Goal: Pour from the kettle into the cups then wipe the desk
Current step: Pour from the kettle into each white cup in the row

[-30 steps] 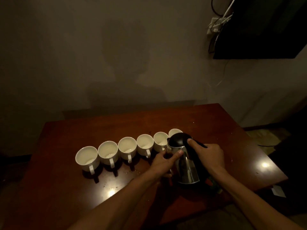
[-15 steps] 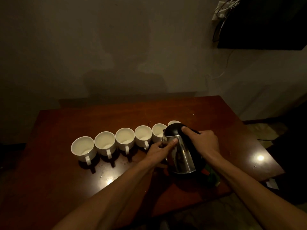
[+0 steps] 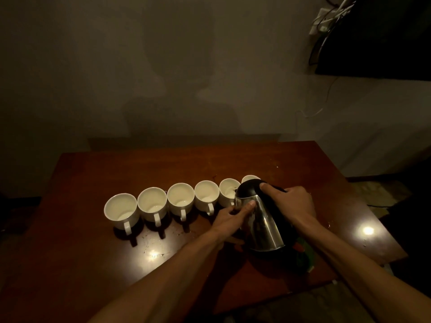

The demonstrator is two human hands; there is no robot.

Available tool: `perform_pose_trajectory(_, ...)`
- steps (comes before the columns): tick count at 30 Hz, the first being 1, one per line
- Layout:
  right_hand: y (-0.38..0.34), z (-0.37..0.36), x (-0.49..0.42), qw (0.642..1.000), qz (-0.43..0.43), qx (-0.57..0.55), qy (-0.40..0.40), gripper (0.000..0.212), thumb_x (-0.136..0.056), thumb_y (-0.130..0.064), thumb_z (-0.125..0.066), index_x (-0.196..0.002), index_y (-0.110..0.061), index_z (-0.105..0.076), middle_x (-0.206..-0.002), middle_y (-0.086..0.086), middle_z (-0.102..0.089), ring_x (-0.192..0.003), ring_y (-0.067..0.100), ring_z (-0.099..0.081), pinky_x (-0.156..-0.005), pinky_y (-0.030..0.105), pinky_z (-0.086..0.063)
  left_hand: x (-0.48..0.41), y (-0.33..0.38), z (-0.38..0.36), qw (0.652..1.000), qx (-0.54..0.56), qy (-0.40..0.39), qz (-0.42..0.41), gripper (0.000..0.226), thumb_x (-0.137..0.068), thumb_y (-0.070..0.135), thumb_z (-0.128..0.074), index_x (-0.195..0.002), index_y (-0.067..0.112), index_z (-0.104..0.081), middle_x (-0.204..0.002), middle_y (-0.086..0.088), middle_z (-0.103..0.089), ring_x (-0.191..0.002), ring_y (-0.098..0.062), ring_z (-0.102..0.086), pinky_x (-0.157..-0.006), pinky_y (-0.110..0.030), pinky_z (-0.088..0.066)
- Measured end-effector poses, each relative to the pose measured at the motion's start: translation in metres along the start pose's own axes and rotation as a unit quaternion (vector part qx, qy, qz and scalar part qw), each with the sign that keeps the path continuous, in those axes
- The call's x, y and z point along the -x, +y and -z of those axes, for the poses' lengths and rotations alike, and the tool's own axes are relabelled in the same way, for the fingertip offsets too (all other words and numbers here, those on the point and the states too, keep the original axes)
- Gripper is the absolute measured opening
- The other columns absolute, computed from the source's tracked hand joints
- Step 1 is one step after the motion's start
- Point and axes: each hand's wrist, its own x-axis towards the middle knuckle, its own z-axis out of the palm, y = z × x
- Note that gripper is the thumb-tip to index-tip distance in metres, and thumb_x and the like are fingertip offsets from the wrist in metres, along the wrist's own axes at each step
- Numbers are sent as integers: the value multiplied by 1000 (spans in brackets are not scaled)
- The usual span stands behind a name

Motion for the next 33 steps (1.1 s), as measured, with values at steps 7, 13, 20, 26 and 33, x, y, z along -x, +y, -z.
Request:
perform_pose_trajectory(7, -7, 3, -3, 1000, 2, 23, 6, 55, -80, -63, -70, -56, -15, -59, -43, -8, -54, -27, 1, -44, -39, 17, -33, -2, 3, -2, 1000, 18, -6, 3, 75, -77, 73, -68, -136, 28, -57, -129, -3, -62, -113, -28, -63, -81, -52, -62)
perform_pose_trajectory(13, -12, 3, -4, 999, 4, 40, 3, 56, -79, -65, -69, -55, -16, -59, -43, -7, -55, -31, 4, -48, -41, 19, -35, -2, 4, -2, 999, 30, -20, 11, 71, -81, 69, -65, -137, 28, -55, -127, -2, -60, -116, -29, -60, -83, -53, -61)
perform_pose_trajectory(20, -14, 3, -3, 999, 7, 51, -3, 57, -78, -65, -69, -56, -14, -60, -45, -6, -56, -34, 6, -49, -40, 18, -35, -2, 5, 2, 993, 95, -54, 32, 90, -62, 87, -67, -132, 30, -61, -139, -7, -58, -128, -34, -55, -85, -58, -59)
perform_pose_trajectory(26, -14, 2, 0, 998, 10, 58, -5, 57, -77, -67, -69, -59, -13, -65, -47, -3, -60, -35, 9, -53, -40, 19, -36, 1, 10, 4, 988, 115, -96, 44, 94, -67, 89, -59, -144, 36, -49, -151, -7, -45, -141, -36, -39, -95, -62, -52)
perform_pose_trajectory(33, -14, 1, 5, 998, 24, 53, 3, 56, -76, -69, -69, -55, -17, -64, -45, -3, -61, -36, 8, -55, -42, 19, -37, 2, 18, 0, 990, 81, -100, 48, 111, -56, 94, -61, -150, 41, -37, -158, -8, -36, -143, -39, -35, -95, -64, -51)
